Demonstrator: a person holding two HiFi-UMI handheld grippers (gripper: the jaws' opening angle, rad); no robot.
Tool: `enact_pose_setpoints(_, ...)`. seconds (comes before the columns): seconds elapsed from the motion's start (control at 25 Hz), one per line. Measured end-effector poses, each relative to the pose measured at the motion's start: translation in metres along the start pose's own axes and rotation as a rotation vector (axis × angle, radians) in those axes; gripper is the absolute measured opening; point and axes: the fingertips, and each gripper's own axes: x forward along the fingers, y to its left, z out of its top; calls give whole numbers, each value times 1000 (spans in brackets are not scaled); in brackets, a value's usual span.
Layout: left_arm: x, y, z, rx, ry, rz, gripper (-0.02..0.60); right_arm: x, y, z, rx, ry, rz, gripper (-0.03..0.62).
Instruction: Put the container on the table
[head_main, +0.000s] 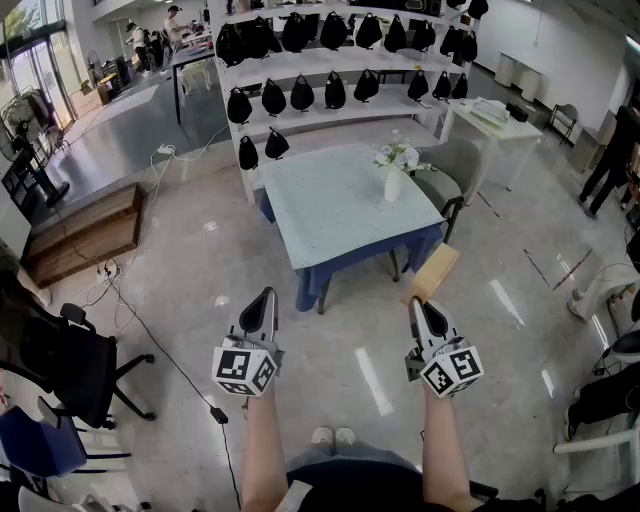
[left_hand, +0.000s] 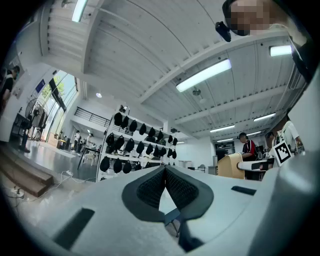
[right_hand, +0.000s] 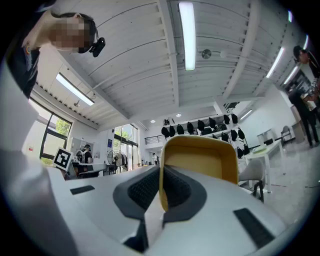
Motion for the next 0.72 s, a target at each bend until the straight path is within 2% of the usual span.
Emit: enact_pose_setpoints(0.72,2,1,-8,-6,20,1,2,4,-4,-4,24,16,-11,14)
